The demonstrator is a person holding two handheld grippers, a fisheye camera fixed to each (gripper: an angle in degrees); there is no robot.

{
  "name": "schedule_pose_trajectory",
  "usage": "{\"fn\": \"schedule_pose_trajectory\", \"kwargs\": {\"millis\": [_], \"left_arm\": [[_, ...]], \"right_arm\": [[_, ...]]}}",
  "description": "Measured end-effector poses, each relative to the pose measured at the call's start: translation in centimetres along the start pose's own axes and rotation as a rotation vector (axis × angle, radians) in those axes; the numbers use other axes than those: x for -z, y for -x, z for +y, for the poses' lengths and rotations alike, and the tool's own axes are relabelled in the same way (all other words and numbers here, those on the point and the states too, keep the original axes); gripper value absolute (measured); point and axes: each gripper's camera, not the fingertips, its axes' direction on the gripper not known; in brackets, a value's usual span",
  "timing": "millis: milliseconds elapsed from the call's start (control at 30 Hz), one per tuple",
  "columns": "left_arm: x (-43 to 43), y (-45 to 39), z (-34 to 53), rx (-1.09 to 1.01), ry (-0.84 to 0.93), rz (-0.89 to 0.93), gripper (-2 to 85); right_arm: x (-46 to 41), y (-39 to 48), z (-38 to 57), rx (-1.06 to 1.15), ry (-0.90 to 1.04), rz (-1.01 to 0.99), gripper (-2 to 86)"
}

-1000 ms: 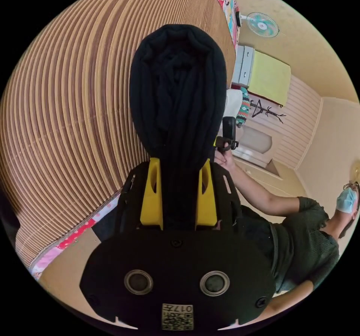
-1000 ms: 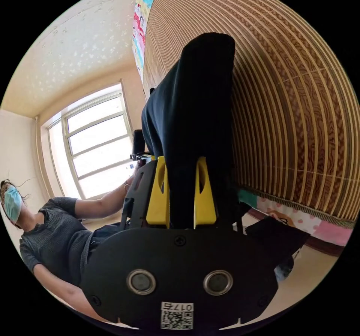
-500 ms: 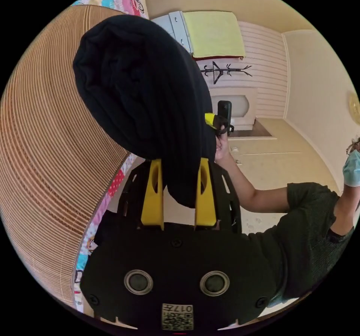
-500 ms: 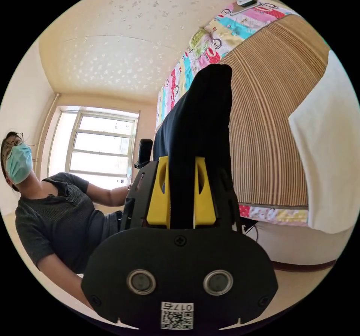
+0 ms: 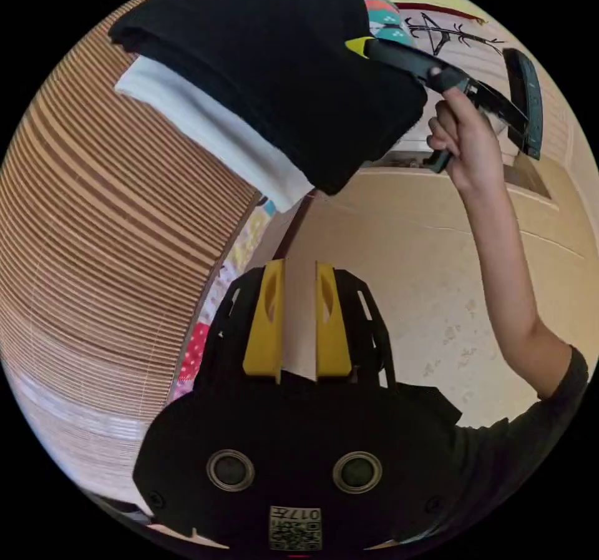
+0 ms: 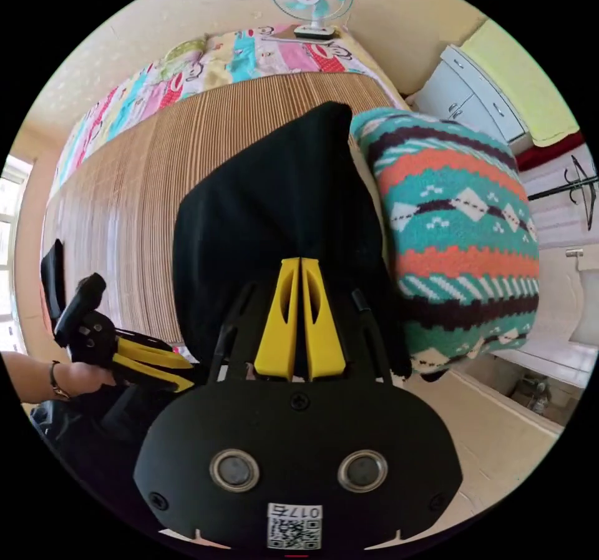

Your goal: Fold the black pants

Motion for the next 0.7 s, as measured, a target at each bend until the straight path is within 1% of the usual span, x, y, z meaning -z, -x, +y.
{"fn": "schedule_pose_trajectory", "kwargs": {"millis": [33, 67, 133, 200, 233, 267, 300, 333, 367, 400, 433, 500, 567, 633, 700], "left_arm": [[-0.6, 1.0, 1.4, 0.026, 0.027, -0.02, 8.2], [-1.6, 3.5, 4.6, 0.096, 0.083, -0.053, 8.0], [-2.3, 8.1, 10.6, 0.238, 0.159, -0.115, 7.8], [-1.8, 14.5, 20.4, 0.501, 0.266, -0.213, 6.8], [-1.4, 16.0, 23.2, 0.586, 0.291, -0.228, 6.4], [-0.1, 18.4, 29.2, 0.778, 0.321, -0.235, 5.7], [1.5, 19.9, 35.2, 0.972, 0.316, -0.195, 5.2], [2.4, 20.3, 38.0, 1.058, 0.288, -0.156, 5.1], [4.3, 20.1, 43.2, 1.192, 0.171, -0.051, 5.1], [6.2, 19.3, 47.5, 1.278, 0.004, 0.063, 4.8], [7.0, 18.7, 49.3, 1.304, -0.086, 0.116, 4.7], [9.3, 15.8, 53.9, 1.305, -0.39, 0.291, 4.1], [10.4, 13.3, 55.3, 1.236, -0.508, 0.346, 3.8], [10.8, 10.7, 55.9, 1.17, -0.545, 0.323, 3.3], [9.9, 7.3, 56.8, 1.117, -0.526, 0.265, 2.2]], "right_arm": [[-2.0, 1.1, -0.2, -0.006, 0.023, 0.066, 0.8], [-2.5, 1.4, -0.4, -0.017, 0.03, 0.091, 0.7], [-2.6, 1.9, -1.6, -0.114, 0.025, 0.174, 0.5], [-2.6, 2.4, -2.9, -0.103, 0.055, 0.195, 0.4], [-3.1, 3.1, -3.8, -0.057, 0.084, 0.24, 0.3], [-3.5, 3.5, -4.1, -0.033, 0.1, 0.287, 0.3], [-4.6, 4.5, -5.0, 0.03, 0.152, 0.399, 0.3], [-6.0, 5.7, -6.1, 0.098, 0.231, 0.512, 0.4], [-6.7, 6.2, -6.8, 0.123, 0.275, 0.554, 0.4], [-7.6, 6.8, -8.1, 0.137, 0.348, 0.579, 0.4], [-7.9, 6.9, -9.4, 0.112, 0.4, 0.555, 0.4], [-7.8, 6.7, -11.1, 0.044, 0.463, 0.493, 0.4], [-7.6, 6.7, -12.2, -0.019, 0.499, 0.464, 0.4], [-7.2, 7.2, -12.2, -0.067, 0.489, 0.469, 0.3], [-7.3, 7.9, -11.6, -0.079, 0.483, 0.501, 0.3]]}}
